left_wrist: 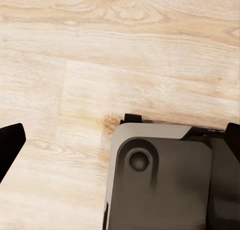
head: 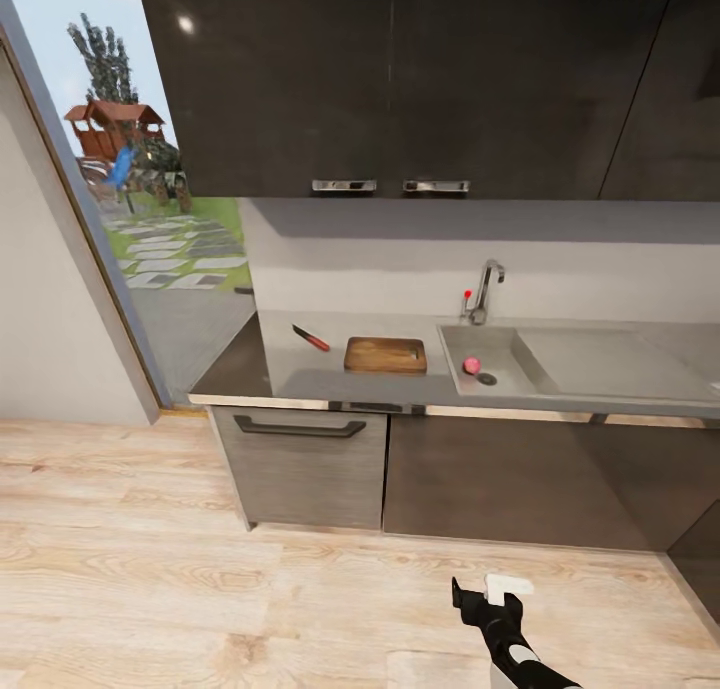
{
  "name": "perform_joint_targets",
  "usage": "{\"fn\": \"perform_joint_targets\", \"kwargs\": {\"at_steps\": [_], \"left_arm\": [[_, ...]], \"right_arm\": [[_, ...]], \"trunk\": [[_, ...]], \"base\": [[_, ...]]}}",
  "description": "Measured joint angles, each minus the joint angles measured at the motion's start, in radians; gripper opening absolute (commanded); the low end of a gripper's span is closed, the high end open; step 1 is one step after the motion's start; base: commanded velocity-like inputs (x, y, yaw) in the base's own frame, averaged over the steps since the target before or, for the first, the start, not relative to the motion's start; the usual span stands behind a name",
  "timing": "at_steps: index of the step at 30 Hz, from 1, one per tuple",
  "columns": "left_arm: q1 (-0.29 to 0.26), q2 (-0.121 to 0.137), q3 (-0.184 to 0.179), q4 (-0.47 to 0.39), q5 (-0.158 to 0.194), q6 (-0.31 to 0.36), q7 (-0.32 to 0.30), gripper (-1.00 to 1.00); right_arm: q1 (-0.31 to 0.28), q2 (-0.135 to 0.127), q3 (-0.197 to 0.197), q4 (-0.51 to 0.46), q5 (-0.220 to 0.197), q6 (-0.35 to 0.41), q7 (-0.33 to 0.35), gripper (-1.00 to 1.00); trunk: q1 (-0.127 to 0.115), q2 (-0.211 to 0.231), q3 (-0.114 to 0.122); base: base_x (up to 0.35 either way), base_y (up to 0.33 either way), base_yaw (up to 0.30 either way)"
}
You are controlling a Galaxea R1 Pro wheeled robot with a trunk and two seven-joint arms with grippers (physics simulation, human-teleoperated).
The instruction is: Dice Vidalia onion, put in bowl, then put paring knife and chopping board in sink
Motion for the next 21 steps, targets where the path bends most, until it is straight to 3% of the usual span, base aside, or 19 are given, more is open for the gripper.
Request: {"fn": "perform_joint_targets", "kwargs": {"at_steps": [21], "left_arm": [[0.0, 0.0, 0.0, 0.0, 0.0, 0.0, 0.001, 1.0]], "right_arm": [[0.0, 0.0, 0.0, 0.002, 0.0, 0.0, 0.0, 1.0]], "trunk": [[-0.008, 0.014, 0.006]], "base": [[0.0, 0.0, 0.0]]}}
